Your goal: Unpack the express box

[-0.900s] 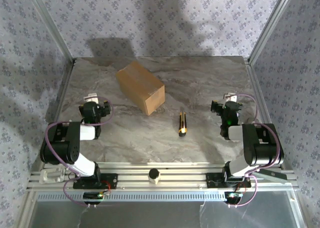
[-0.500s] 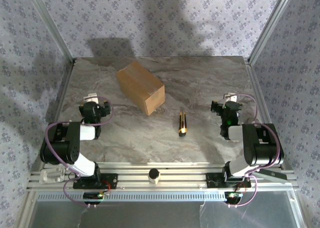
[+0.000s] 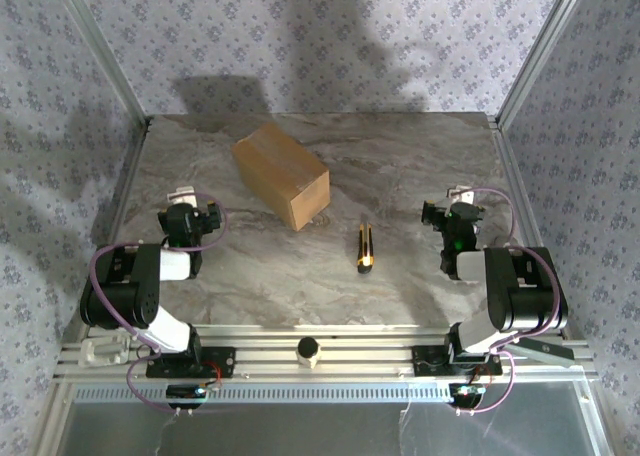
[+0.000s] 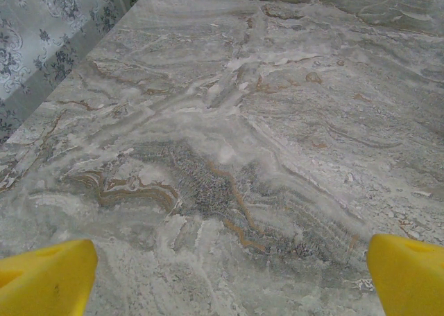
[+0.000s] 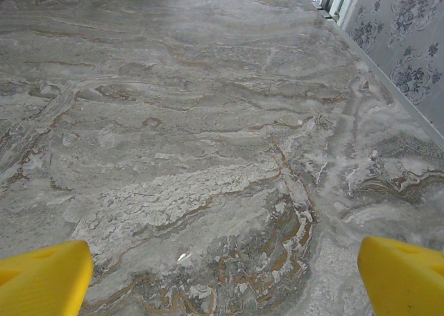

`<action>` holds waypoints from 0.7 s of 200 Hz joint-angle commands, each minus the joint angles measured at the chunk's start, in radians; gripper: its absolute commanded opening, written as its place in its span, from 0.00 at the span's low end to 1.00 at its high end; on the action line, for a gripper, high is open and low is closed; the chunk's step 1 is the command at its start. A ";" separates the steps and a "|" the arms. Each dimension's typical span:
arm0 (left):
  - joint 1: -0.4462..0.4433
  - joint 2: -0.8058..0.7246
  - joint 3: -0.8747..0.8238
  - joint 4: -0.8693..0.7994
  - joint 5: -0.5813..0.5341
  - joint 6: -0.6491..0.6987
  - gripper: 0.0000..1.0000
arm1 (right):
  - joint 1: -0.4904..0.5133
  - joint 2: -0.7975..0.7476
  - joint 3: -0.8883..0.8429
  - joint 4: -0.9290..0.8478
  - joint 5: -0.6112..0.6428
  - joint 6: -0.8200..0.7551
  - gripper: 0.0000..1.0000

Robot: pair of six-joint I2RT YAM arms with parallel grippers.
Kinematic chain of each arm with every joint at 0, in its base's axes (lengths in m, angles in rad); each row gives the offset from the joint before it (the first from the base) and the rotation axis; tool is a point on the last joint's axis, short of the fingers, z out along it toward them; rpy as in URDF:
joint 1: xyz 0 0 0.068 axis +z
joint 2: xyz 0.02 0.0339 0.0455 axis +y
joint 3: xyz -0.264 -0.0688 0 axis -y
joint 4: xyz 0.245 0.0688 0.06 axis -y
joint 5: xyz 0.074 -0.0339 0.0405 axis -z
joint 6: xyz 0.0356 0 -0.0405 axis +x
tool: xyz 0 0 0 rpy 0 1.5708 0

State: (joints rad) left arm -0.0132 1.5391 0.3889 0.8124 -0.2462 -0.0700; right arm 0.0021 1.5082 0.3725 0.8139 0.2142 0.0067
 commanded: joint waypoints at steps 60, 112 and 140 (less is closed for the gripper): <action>0.002 -0.005 0.004 0.041 0.023 0.012 1.00 | -0.003 0.009 0.001 0.025 0.015 0.004 1.00; 0.005 -0.005 0.005 0.041 0.028 0.010 1.00 | -0.007 0.009 0.003 0.021 0.010 0.006 1.00; 0.009 -0.006 0.005 0.037 0.041 0.008 1.00 | -0.003 0.011 0.003 0.021 0.014 0.002 1.00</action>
State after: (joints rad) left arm -0.0120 1.5394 0.3889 0.8124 -0.2314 -0.0704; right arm 0.0021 1.5082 0.3725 0.8139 0.2142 0.0063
